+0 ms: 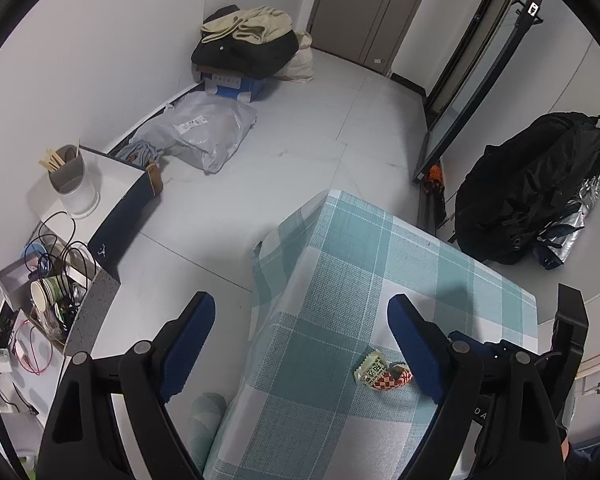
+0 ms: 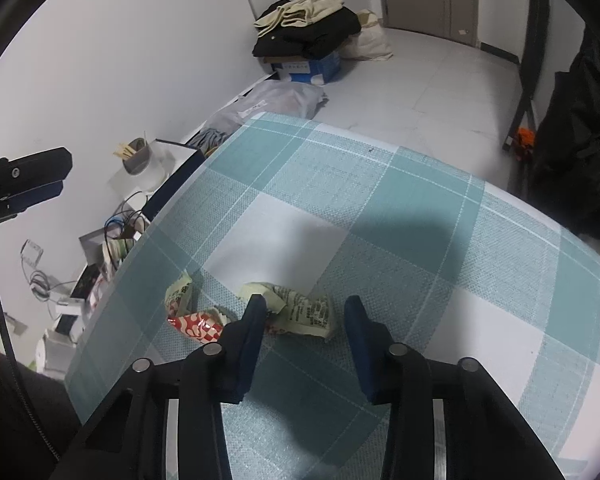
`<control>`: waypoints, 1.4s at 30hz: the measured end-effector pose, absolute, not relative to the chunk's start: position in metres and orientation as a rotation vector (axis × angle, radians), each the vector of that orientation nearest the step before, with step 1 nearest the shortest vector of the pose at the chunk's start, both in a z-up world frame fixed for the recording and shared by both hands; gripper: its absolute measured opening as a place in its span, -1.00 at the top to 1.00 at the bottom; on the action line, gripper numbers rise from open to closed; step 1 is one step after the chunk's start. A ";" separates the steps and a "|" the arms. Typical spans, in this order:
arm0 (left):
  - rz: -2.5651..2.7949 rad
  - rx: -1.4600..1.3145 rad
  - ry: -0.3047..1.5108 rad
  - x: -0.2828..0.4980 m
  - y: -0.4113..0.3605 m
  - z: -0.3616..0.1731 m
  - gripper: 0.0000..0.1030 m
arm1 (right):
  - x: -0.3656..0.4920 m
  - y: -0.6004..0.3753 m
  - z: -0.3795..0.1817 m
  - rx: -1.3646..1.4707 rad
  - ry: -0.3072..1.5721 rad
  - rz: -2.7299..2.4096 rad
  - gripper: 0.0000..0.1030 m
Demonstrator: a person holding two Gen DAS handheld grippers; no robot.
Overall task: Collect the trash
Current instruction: 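Grasp the red-checked wrapper with the left gripper while the right gripper grasps the green-and-white wrapper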
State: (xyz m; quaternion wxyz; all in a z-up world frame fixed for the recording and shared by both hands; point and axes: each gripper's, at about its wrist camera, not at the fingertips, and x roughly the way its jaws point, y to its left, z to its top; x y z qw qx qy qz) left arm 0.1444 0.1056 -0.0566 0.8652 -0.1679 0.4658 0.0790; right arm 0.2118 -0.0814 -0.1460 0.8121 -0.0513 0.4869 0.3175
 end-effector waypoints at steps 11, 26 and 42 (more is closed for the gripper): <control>0.175 -0.327 1.007 0.149 0.098 -0.065 -0.67 | 0.211 -0.082 -0.144 -0.108 1.034 0.659 0.53; 0.097 -0.305 1.108 0.158 0.078 -0.085 -0.67 | 0.207 -0.113 -0.117 -0.056 0.961 0.645 0.65; -0.021 -0.225 1.242 0.159 0.033 -0.114 -0.66 | 0.210 -0.168 -0.099 -0.002 0.910 0.577 0.65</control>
